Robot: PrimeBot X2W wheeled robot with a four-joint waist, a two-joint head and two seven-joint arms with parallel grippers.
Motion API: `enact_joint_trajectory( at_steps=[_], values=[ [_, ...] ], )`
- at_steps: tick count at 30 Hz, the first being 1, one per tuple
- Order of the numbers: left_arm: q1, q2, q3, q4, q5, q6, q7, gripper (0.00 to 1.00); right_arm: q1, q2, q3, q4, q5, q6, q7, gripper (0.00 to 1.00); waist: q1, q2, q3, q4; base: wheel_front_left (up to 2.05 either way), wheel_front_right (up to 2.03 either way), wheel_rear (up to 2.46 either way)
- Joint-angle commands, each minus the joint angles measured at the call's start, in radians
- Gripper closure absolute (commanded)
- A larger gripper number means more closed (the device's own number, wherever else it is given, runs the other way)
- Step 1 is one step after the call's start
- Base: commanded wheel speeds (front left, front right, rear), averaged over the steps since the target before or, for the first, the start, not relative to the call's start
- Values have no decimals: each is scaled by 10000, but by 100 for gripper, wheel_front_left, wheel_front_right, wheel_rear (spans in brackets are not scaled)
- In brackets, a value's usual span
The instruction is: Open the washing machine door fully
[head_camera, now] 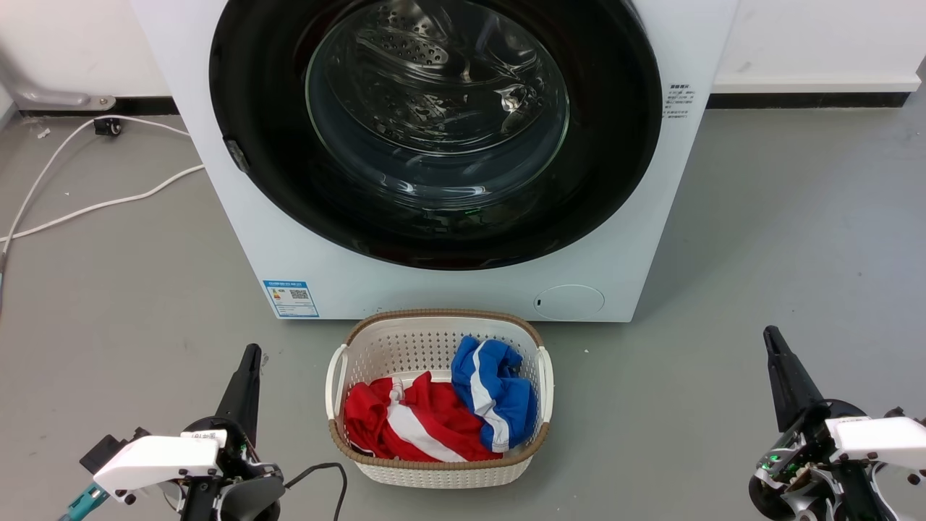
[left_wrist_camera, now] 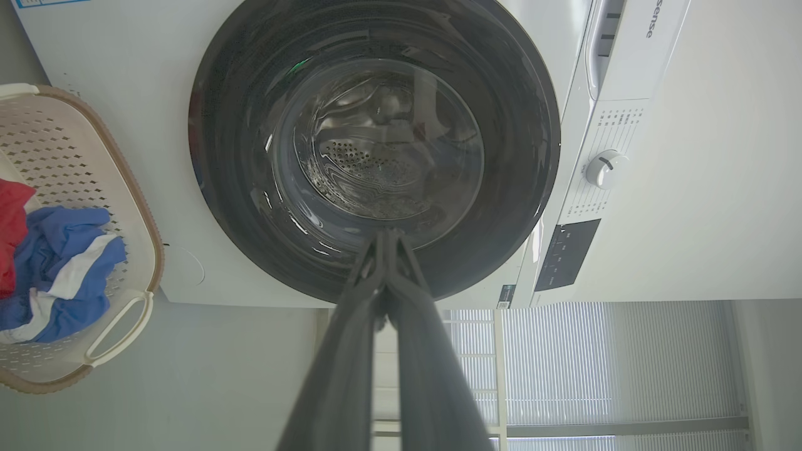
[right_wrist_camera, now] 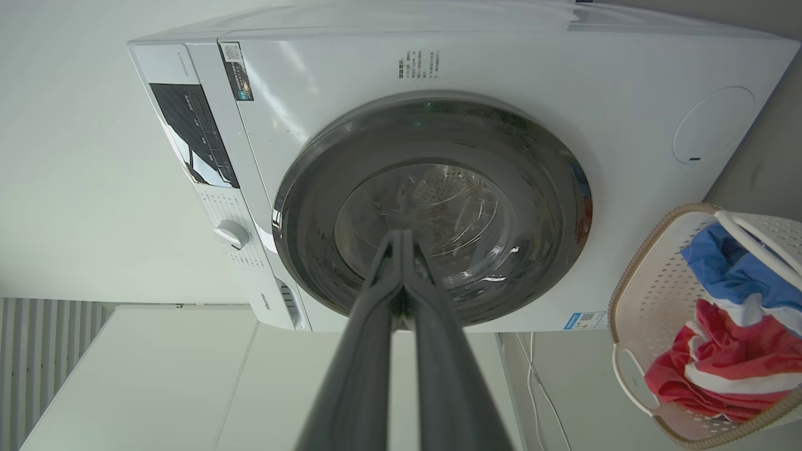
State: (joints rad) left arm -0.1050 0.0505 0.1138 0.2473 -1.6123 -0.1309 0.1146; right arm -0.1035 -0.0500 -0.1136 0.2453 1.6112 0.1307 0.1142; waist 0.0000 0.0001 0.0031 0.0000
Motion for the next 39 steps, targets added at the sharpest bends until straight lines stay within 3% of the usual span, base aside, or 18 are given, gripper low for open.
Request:
enact_joint_trajectory(
  at_steps=[1,20,21,30,39],
  values=[
    [-67,-24,26,-44,-15,-16,22,100,-108,-5,-5,9,37,0,9,100,0,-1,0,0,0,0,0],
    [-67,-24,26,-44,-15,-16,22,100,-108,-5,-5,9,37,0,9,100,0,-1,0,0,0,0,0],
    [1,0,0,4,0,2,0,0,0,0,0,2,0,0,0,0,0,-1,0,0,0,0,0],
    [146,-12,-391,-34,103,2,-337,0,280,11,185,-41,-253,0,-336,0,0,-1,10,-1,0,0,0],
    [91,-5,-713,-439,1012,2,-725,0,403,-41,343,-397,-1455,0,-722,0,0,-1,14,-9,0,0,0]
  ],
)
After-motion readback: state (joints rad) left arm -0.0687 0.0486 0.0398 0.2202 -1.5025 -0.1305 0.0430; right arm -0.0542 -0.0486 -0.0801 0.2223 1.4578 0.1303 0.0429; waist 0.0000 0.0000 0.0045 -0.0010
